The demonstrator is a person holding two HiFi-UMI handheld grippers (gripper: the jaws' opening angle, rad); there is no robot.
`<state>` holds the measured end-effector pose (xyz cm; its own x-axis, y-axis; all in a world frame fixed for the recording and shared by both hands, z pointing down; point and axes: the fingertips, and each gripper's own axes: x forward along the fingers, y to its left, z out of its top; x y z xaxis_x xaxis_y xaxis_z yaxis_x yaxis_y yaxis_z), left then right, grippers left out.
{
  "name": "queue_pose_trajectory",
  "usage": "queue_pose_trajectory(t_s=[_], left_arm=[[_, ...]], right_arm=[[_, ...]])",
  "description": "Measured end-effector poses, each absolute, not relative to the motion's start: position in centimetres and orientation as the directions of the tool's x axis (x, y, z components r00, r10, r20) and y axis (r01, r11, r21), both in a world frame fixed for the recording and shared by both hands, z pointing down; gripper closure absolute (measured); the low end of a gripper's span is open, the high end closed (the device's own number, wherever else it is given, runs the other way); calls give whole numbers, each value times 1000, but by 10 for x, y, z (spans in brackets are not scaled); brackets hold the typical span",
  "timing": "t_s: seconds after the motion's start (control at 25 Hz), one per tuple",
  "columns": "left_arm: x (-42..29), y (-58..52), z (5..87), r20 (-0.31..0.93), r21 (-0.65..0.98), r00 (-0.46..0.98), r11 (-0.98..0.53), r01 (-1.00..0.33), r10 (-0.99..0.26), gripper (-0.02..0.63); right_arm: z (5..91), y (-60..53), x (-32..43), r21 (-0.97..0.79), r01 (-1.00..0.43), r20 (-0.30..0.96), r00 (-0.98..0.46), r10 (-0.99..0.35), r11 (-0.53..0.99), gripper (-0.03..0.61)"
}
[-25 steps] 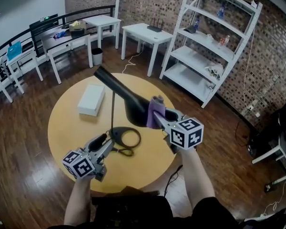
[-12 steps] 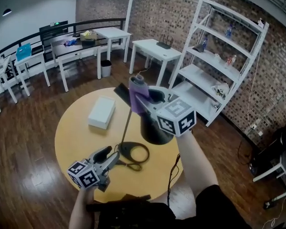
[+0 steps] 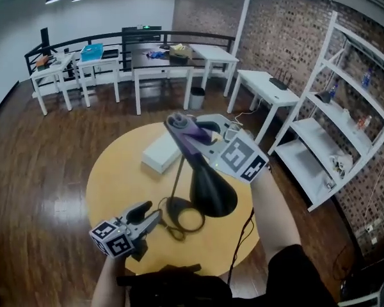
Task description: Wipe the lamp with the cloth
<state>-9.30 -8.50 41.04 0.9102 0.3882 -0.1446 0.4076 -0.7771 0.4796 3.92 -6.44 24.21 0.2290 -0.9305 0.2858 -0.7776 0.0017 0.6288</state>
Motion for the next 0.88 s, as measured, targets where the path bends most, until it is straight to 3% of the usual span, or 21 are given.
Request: queue_pose_trajectory(t_s=[0.32,0.6,0.88], left_arm=[[-108,-23,407,-151,494,983,-853,169,108,414],[-120,-1,391,-153,436,987,-892,116,54,414],[-138,19,379,-185,432,978,-885,173,100,414]], right_arm=[[289,-23,3,556,-796,335,-50,-941,240,482],[319,15,-5,525,-805,368,-79,-926,277,482],[355,62,-20,456,-851,389,-74,-918,261,480]])
